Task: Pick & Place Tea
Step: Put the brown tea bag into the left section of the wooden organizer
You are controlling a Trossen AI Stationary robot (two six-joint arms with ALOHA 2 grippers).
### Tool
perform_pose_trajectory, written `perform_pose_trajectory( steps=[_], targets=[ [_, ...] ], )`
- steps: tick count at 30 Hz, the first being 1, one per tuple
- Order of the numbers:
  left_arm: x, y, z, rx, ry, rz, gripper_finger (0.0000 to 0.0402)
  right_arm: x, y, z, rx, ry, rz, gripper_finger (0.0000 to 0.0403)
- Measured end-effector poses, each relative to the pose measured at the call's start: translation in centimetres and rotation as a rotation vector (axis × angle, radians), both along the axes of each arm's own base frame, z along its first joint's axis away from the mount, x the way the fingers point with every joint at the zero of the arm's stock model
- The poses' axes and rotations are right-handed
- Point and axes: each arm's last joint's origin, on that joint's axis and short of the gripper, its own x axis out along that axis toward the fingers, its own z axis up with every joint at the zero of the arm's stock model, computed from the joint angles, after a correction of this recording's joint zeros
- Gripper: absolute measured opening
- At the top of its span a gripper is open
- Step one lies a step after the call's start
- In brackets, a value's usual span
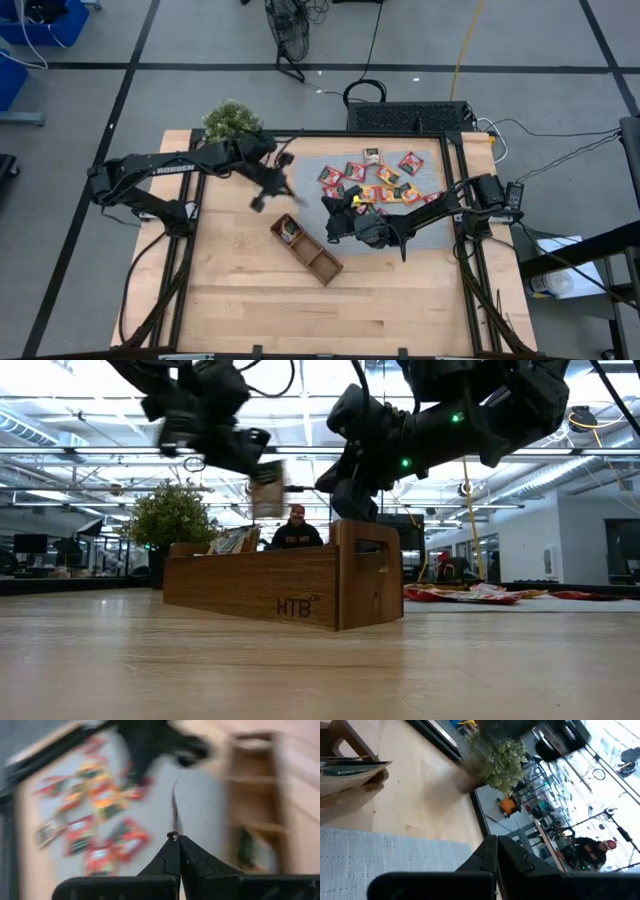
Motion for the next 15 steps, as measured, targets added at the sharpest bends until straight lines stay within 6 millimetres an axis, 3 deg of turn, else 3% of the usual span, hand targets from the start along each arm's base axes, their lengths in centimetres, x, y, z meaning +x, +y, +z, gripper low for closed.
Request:
perform_pose_trajectory(
  steps=[5,15],
  targets=[
    [-2.0,-1.1,-1.2,-0.070,0.018,-0.337,0.0002,0.0,0.0,-0.1,0.020,-0.011,0.002,0.0000],
    [-1.5,-1.3,-2.0,-0.119,0.047,-0.357,0.0001,0.0,-0.5,-0.1,0.027,-0.015,-0.011,0.0000]
  ],
)
